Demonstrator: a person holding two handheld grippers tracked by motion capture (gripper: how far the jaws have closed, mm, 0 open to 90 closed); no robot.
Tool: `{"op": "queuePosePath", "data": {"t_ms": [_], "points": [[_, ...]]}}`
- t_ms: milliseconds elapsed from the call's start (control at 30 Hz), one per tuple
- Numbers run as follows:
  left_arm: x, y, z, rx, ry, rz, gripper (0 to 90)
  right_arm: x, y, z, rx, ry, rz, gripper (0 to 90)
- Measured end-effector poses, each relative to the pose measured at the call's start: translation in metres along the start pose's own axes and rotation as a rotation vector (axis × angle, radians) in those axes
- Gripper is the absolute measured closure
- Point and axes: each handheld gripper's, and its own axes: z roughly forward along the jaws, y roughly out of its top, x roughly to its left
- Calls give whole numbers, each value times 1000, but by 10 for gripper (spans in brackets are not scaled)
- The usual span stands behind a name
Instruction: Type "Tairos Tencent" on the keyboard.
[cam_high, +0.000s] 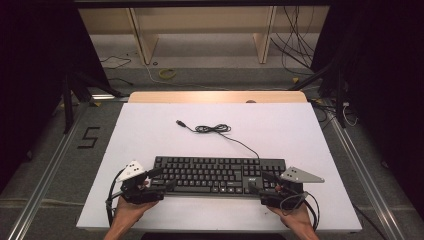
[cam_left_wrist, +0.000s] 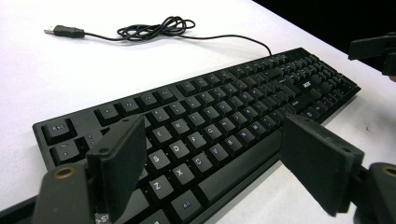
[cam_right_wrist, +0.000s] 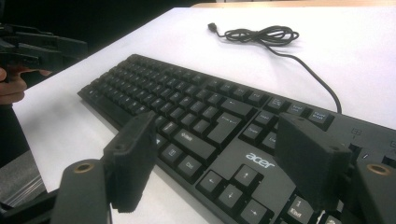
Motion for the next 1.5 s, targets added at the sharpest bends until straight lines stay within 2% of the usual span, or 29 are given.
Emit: {"op": "queuePosePath", "data": {"t_ms": [533,867,1167,1500], "points": [[1,0,0,-1,11,-1,225,3,3,5,7,0,-5,307],[8,-1,-2,11,61,-26,256,14,16,32,49,29,-34,323],[17,-3,-4,42,116,-64,390,25,31,63,93,48,-58,398],[23,-6,-4,104,162,-61,606,41,41,97,158,67,-75,596]]}}
